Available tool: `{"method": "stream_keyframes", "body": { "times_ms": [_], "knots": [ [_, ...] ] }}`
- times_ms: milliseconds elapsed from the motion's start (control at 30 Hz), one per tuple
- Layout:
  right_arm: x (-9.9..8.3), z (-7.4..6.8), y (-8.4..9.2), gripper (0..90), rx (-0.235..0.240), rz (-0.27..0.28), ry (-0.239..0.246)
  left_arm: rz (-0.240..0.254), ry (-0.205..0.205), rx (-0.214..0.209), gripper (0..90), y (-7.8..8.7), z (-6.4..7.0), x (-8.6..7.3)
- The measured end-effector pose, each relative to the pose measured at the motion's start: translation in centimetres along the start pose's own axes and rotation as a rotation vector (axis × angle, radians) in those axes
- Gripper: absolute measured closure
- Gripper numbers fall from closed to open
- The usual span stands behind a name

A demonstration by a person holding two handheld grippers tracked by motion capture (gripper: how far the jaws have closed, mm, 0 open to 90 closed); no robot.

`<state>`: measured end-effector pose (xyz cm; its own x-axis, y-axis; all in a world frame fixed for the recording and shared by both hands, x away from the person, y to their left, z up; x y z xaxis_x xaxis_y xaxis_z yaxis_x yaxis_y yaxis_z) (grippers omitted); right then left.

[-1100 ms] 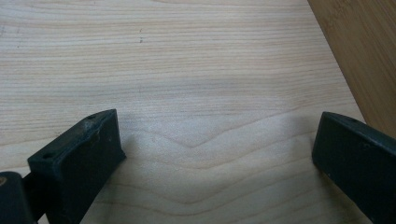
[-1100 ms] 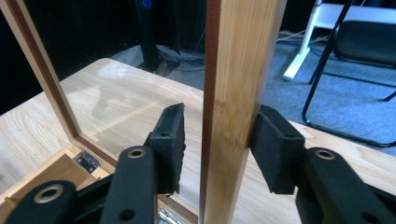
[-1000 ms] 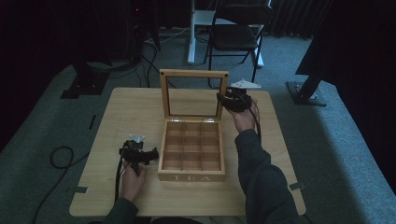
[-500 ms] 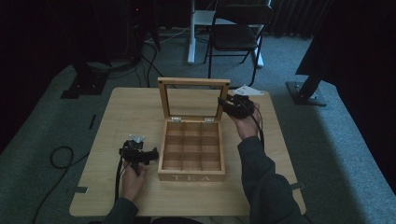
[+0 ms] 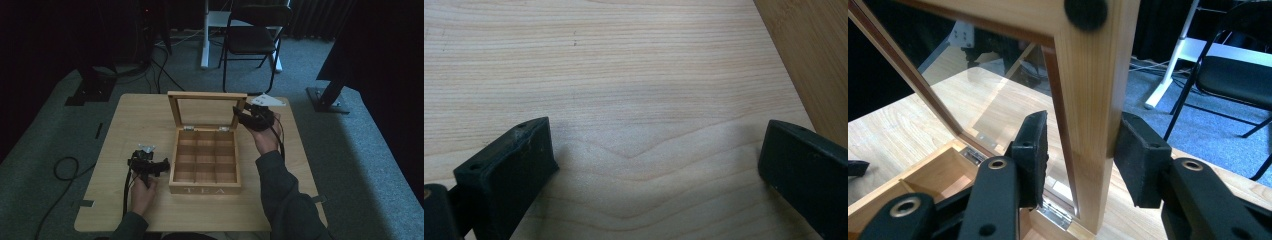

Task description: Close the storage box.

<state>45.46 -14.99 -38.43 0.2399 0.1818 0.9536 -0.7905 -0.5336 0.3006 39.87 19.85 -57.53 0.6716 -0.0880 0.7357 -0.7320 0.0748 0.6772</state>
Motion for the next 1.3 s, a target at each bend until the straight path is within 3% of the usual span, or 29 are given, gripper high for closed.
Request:
{"method": "stream_keyframes", "body": {
  "times_ms": [333,700,1300],
  "knots": [
    [0.6,-1.0,1.6,55.4,0.007,0.015,0.036,-0.003,-0.001,-0.001,1.6,0.0,0.0,0.0],
    [1.4,-1.4,3.6,54.1,0.006,0.021,0.036,-0.003,-0.001,-0.001,1.6,0.0,0.0,0.0],
    [1.0,-2.3,5.0,51.1,0.001,-0.087,0.097,-0.004,0.0,0.0,1.6,0.0,0.0,0.0]
  ]
}}
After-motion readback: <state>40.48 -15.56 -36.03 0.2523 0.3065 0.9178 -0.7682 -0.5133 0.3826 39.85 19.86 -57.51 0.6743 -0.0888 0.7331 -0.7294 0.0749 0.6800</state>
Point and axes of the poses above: each handheld gripper's, and its own axes: y roughly backward along the jaws, x roughly out of its top, z roughly to its right, the point moved 4 cm from there along -y, roughly forward along the jaws, and after that the axes turned 4 degrees about z, right-handed, at the moved point
